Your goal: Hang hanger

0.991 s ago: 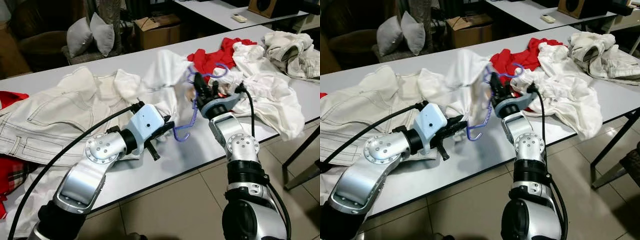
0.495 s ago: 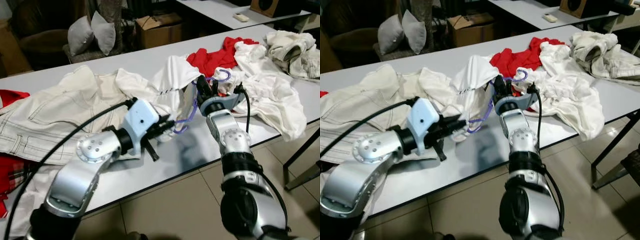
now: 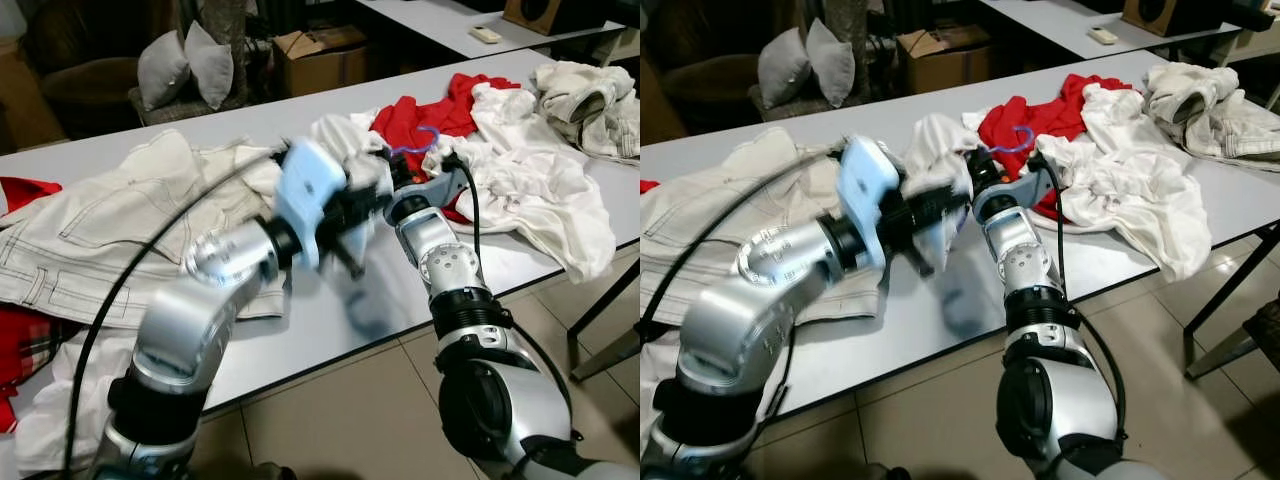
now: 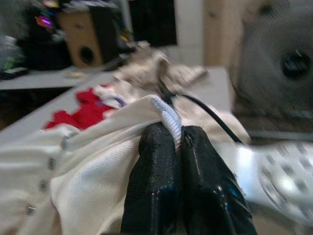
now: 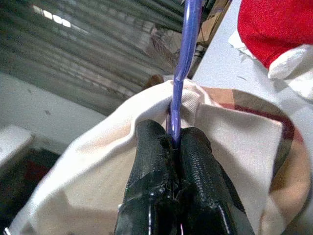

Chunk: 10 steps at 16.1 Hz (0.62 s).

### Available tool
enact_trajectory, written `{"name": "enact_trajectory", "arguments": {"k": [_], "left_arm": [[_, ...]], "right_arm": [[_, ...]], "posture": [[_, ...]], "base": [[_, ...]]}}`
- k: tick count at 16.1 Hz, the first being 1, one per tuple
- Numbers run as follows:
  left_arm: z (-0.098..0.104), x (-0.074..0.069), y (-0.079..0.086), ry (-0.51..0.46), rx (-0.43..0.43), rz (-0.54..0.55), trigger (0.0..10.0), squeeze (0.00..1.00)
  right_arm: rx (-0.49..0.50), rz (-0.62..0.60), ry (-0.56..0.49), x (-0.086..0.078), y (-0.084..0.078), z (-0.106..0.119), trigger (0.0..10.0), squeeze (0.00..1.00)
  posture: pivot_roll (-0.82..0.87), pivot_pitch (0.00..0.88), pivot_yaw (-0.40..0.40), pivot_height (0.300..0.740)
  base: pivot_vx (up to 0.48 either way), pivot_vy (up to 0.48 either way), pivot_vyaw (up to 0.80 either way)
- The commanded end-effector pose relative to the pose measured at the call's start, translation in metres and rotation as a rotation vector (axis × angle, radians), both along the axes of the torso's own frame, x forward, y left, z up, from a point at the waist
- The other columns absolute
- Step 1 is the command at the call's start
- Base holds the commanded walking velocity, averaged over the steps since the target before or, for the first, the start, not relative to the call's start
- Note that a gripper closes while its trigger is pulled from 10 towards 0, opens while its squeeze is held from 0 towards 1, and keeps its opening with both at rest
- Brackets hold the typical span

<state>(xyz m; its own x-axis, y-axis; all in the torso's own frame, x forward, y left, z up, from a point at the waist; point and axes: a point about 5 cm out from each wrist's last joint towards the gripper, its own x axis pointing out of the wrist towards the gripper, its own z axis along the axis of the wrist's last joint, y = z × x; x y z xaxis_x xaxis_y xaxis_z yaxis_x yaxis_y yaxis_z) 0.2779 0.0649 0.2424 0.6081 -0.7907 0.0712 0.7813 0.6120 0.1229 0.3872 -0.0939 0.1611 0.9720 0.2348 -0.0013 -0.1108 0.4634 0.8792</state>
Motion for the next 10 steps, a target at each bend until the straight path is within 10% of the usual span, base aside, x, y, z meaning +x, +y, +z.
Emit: {"name": "enact_trajectory", "arguments": {"k": [1,2,3,4,10], "left_arm": [[0.01,0.001,0.003,-0.017,-0.034,0.008,0.0,0.0],[0.006,0.006,0.007,-0.022,0.019,0.053,6.5,0.0],[0.001,0.011,0.013,-0.003,0.043,0.102,10.0,0.0],[-0.005,0.018,0.022,0.034,0.054,0.173,10.0,1.0],[-0.019,0.024,0.04,0.171,0.043,0.181,10.0,1.0]], "right_arm": [[-0.062,0.024,0.017,-0.003,0.001,-0.006,10.0,0.0],[-0.109,0.044,0.01,-0.006,-0.001,-0.006,10.0,0.0],[-0.144,0.07,0.0,-0.009,-0.003,-0.005,10.0,0.0],[-0.185,0.107,-0.014,-0.016,-0.006,-0.003,10.0,0.0],[-0.161,0.17,-0.06,-0.047,-0.023,0.011,10.0,0.0]], "posture": [[-0.1,0.0,0.086,0.74],[-0.1,0.0,0.089,0.74],[-0.1,0.0,0.089,0.74],[-0.1,0.0,0.101,0.74],[-0.12,0.0,0.129,0.74]], "base": [[0.0,0.0,0.0],[0.0,0.0,0.0],[0.0,0.0,0.0],[0.0,0.0,0.0],[0.0,0.0,0.0]]}}
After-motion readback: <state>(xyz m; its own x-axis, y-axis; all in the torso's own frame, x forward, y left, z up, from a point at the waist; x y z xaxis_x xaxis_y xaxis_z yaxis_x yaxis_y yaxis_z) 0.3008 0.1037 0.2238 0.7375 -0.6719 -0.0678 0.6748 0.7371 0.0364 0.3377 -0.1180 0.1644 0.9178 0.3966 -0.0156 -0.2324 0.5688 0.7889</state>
